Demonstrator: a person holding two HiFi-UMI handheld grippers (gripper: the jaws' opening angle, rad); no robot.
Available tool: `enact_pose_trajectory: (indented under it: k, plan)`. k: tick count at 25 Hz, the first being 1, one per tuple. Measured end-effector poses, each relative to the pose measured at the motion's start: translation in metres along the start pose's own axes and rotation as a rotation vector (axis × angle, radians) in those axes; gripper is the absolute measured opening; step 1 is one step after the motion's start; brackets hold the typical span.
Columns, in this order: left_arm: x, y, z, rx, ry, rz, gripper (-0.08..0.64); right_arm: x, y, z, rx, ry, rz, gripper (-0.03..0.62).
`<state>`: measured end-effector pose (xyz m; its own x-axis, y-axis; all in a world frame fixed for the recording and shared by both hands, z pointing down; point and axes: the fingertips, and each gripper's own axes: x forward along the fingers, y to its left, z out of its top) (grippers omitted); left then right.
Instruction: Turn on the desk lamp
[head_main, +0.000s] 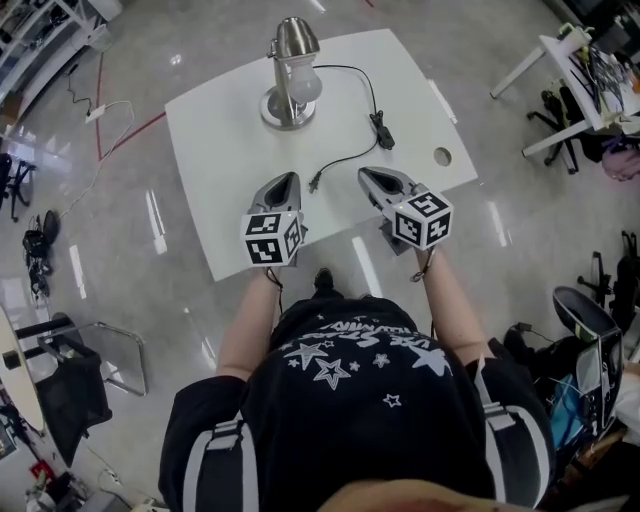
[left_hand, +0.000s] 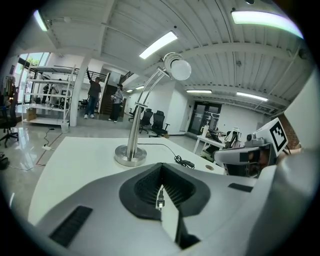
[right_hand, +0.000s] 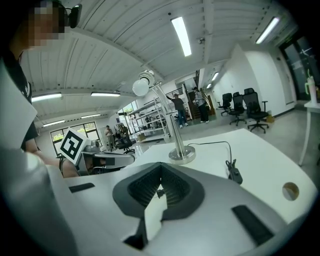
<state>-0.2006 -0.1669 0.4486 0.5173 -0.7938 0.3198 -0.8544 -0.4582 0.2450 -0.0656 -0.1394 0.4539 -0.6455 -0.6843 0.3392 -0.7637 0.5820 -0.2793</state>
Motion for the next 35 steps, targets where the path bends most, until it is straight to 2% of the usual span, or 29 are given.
enact_pose_trajectory:
  k: [11, 16, 22, 25, 35]
  plan:
    - [-0.031, -0.049, -0.005, 0.015, -0.013, -0.010, 0.011, -0.045, 0.019, -0.014, 0.002, -0.017, 0.023, 0.005]
    - [-0.049, -0.071, 0.010, 0.018, -0.040, -0.010, 0.011, -0.077, 0.026, -0.002, -0.045, -0.004, -0.004, 0.005]
    - [-0.054, -0.093, 0.003, 0.067, -0.058, -0.007, 0.011, -0.100, 0.019, -0.012, -0.071, -0.006, -0.028, 0.005]
    - [-0.058, -0.106, 0.001, 0.116, -0.057, -0.012, 0.011, -0.105, 0.020, -0.019, -0.066, -0.008, -0.034, 0.005]
    - [-0.065, -0.130, 0.001, 0.116, -0.078, -0.020, 0.011, -0.109, 0.027, -0.016, -0.063, -0.041, -0.027, 0.005]
